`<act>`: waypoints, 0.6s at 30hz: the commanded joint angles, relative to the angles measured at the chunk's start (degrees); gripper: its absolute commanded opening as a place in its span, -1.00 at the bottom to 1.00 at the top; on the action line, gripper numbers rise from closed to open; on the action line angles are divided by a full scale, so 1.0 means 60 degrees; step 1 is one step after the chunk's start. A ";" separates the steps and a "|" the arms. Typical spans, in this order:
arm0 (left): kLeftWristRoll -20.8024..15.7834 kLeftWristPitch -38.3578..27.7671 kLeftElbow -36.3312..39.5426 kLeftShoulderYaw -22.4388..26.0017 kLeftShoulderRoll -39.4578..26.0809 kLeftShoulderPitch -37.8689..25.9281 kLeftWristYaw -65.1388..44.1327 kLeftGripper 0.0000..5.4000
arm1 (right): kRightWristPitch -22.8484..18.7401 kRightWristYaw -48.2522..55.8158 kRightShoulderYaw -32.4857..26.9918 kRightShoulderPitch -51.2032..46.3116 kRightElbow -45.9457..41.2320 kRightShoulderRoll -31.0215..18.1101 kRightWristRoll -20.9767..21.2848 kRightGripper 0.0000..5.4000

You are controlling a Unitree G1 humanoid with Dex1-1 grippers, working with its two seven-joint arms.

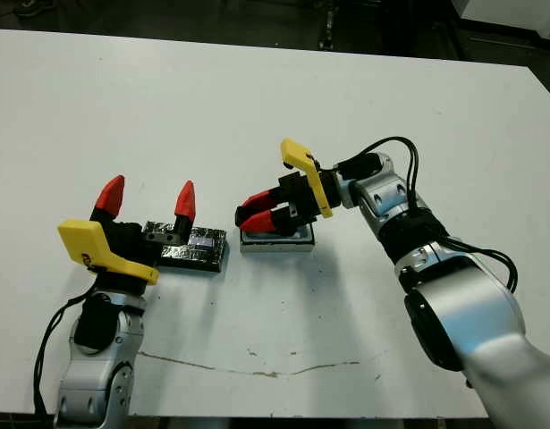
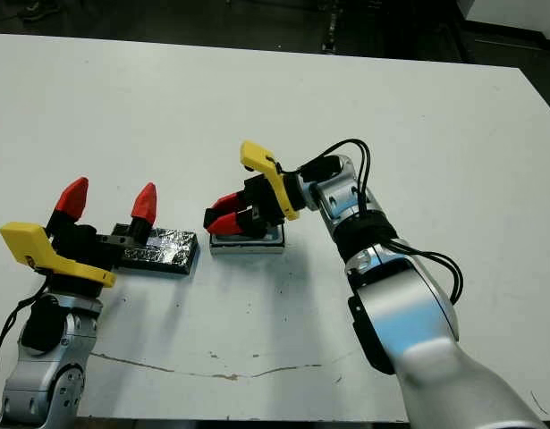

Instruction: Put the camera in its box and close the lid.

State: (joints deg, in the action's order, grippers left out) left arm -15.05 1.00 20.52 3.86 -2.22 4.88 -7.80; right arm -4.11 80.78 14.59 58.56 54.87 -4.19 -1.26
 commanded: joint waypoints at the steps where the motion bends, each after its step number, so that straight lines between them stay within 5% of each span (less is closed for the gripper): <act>1: 0.0129 0.0023 -0.0066 0.0008 -0.0070 0.0127 0.0009 1.00 | -0.0036 -0.0008 -0.0103 -0.0073 0.0054 -0.0220 -0.0021 -0.39; 18: 0.0204 -0.0064 -0.0103 0.0033 -0.0055 0.0137 -0.0032 1.00 | -0.0017 0.0064 -0.0196 -0.0211 -0.0035 -0.0447 0.0015 -0.39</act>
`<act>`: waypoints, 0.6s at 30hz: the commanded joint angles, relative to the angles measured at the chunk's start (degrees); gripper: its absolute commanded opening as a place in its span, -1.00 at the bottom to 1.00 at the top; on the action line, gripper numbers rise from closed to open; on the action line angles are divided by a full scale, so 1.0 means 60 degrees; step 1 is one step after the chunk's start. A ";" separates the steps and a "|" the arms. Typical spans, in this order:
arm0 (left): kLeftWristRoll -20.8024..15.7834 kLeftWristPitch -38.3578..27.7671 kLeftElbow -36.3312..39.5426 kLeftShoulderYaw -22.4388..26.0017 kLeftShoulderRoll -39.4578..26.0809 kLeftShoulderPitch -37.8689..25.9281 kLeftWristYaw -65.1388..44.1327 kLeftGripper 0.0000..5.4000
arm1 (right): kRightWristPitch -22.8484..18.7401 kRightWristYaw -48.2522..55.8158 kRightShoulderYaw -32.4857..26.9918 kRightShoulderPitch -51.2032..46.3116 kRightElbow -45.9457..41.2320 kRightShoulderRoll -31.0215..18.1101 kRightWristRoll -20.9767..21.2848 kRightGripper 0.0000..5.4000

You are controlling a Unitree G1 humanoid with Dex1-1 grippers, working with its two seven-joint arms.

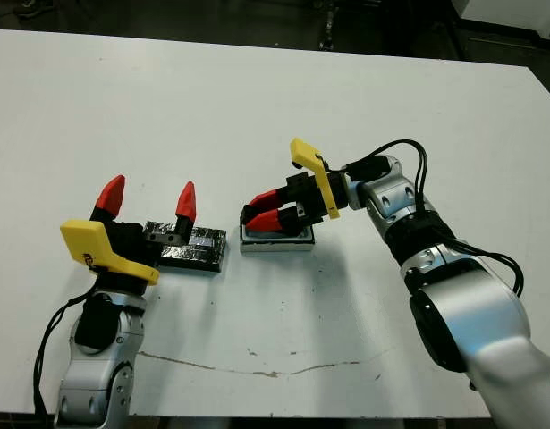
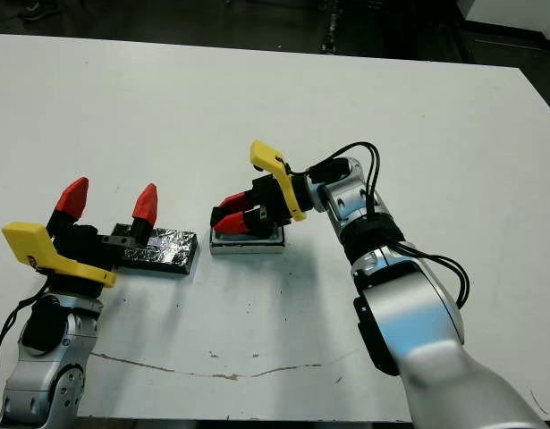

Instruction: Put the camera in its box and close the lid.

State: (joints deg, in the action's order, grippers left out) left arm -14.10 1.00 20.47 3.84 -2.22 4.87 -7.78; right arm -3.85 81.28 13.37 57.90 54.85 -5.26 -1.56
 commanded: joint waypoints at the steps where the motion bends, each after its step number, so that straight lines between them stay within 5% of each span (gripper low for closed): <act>1: 0.0038 -0.0055 -0.0089 0.0043 -0.0055 0.0144 -0.0033 1.00 | -0.0077 -0.0002 0.0010 -0.0107 -0.0016 -0.0282 0.0066 -0.39; 18: 0.0029 -0.0091 -0.0080 0.0056 -0.0054 0.0184 -0.0040 1.00 | 0.0718 0.0422 -0.0297 -0.0491 0.0546 -0.0410 -0.0270 -0.39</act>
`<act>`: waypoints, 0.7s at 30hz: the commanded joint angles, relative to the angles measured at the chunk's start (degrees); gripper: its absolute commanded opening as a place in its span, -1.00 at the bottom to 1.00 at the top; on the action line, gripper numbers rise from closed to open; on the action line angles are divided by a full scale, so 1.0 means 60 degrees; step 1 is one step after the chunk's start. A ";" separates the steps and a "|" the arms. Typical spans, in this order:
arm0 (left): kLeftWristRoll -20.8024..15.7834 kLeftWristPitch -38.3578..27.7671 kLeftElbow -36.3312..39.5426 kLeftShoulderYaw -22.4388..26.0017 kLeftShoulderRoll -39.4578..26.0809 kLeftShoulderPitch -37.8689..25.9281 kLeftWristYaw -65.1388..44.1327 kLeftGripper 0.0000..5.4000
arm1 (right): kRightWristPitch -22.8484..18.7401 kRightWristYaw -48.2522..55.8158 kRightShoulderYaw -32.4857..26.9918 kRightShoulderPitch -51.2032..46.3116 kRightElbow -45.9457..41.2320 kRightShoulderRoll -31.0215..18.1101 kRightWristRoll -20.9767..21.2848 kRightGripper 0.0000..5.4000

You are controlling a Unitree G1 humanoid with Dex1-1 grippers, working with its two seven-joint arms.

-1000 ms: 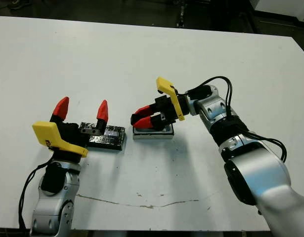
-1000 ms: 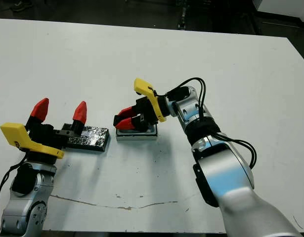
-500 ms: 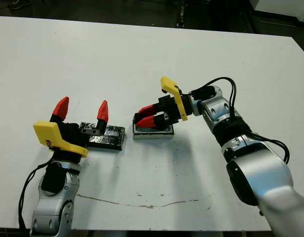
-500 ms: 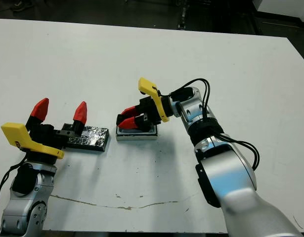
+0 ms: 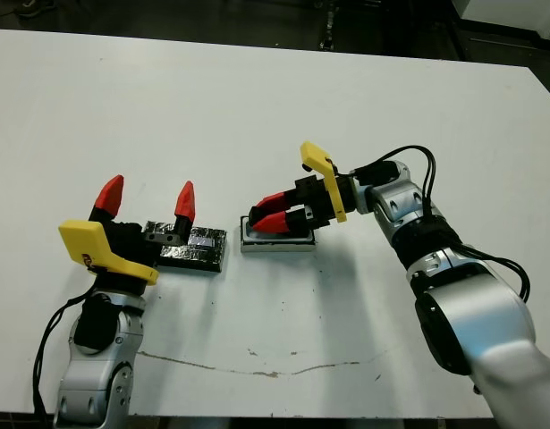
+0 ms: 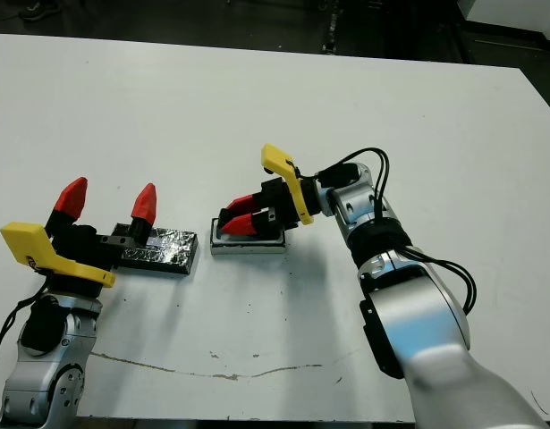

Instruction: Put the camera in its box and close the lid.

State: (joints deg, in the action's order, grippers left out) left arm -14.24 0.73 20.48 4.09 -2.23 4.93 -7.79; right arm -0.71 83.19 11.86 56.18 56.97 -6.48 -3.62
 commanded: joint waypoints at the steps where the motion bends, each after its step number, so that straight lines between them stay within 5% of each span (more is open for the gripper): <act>1: 0.0090 -0.0054 -0.0083 0.0007 -0.0061 0.0177 -0.0028 1.00 | 0.0235 0.0093 -0.0020 -0.0211 0.0198 -0.0221 0.0092 -0.39; 14: 0.0021 0.0009 -0.0047 0.0008 -0.0047 0.0190 -0.0039 1.00 | 0.0464 0.0047 0.0106 -0.0207 0.0167 -0.0289 0.0228 -0.39; 21: 0.0032 0.0049 -0.0004 -0.0007 -0.0055 0.0209 -0.0016 1.00 | 0.1146 -0.0087 0.0329 -0.0222 -0.0153 -0.0398 0.0539 0.03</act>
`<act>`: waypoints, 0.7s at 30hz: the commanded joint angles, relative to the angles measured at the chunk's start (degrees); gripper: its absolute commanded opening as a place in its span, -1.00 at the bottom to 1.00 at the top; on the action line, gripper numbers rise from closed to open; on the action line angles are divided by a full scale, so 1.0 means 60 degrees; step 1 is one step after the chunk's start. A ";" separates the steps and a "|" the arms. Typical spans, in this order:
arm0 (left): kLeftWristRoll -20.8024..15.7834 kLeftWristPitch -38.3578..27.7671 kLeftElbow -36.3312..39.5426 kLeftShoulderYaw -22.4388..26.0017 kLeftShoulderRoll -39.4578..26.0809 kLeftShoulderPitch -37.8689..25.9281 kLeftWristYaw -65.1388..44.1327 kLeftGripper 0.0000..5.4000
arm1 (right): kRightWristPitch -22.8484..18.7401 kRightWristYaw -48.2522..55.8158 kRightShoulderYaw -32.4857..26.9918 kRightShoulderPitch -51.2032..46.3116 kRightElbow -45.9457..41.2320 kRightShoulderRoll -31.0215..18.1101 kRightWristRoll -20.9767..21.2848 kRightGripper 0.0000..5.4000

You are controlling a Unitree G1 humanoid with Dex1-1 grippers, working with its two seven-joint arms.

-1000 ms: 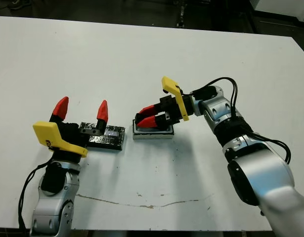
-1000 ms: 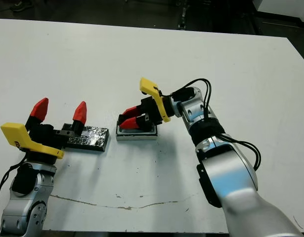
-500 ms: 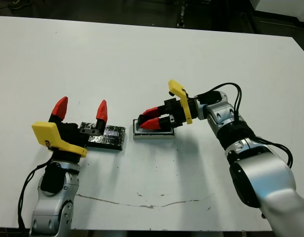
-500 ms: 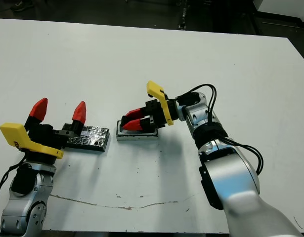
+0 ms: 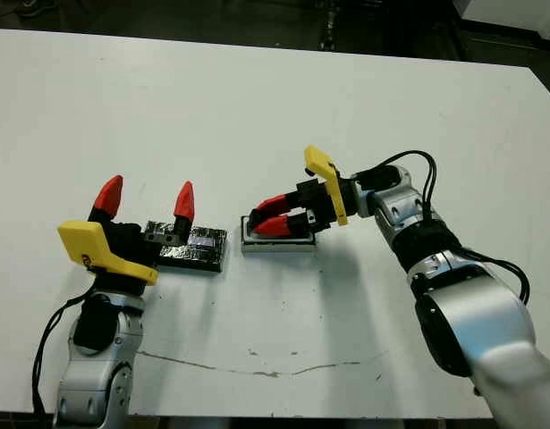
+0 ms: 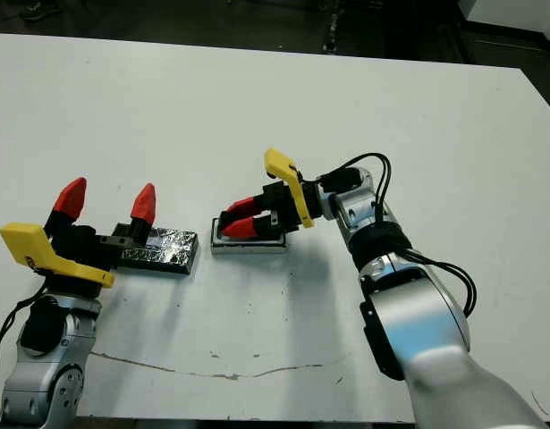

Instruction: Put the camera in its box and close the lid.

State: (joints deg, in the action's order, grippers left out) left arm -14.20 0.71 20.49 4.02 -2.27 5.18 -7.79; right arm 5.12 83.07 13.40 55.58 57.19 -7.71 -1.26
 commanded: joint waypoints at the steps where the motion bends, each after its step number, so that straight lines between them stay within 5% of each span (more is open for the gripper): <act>1: 0.0029 0.0028 -0.0020 0.0007 -0.0048 0.0170 -0.0023 1.00 | 0.0156 -0.0071 0.0070 -0.0133 -0.0237 -0.0204 0.0137 0.09; 16: 0.0068 0.0087 0.0020 -0.0008 -0.0071 0.0181 0.0000 1.00 | -0.0174 0.0146 -0.0112 -0.0204 -0.0875 -0.0373 -0.0204 0.95; 21: 0.0038 -0.0002 -0.0024 0.0016 -0.0055 0.0180 -0.0031 1.00 | -0.0924 0.0269 -0.0560 -0.0309 -0.1845 -0.0901 -0.0768 1.00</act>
State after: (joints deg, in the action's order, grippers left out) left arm -14.09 0.68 20.50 3.98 -2.28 5.54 -7.79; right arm 1.40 84.15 11.28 54.98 48.46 -10.69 -4.70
